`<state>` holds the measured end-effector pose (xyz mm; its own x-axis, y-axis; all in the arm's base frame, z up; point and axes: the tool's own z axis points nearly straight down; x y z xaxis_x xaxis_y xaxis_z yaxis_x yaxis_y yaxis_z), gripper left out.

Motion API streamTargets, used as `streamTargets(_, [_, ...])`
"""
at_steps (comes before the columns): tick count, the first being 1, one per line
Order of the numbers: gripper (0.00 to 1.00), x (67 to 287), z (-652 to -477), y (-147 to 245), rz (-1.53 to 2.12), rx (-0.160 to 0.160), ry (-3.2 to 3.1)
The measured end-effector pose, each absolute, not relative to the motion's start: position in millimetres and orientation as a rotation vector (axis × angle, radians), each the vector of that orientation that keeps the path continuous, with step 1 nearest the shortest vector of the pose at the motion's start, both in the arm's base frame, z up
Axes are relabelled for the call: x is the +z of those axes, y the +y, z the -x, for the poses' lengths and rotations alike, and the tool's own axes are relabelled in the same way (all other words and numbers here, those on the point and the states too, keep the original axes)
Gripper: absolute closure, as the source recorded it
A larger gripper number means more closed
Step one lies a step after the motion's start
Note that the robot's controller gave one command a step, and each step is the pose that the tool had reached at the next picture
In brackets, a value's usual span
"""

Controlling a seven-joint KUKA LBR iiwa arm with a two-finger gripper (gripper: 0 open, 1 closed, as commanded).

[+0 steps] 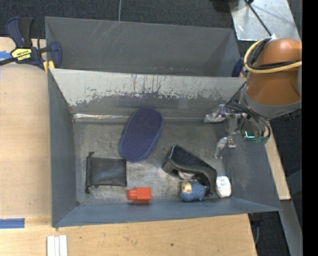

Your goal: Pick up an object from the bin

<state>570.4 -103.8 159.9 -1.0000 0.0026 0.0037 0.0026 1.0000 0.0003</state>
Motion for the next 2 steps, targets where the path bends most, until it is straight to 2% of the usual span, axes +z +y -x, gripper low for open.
streamTargets(1, [0.0, 116.7, -550.8, -96.4, -0.028, 0.009, -3.163])
streamTargets(2, [0.0, 110.9, -557.7, -82.0, -0.159, 0.009, -3.162])
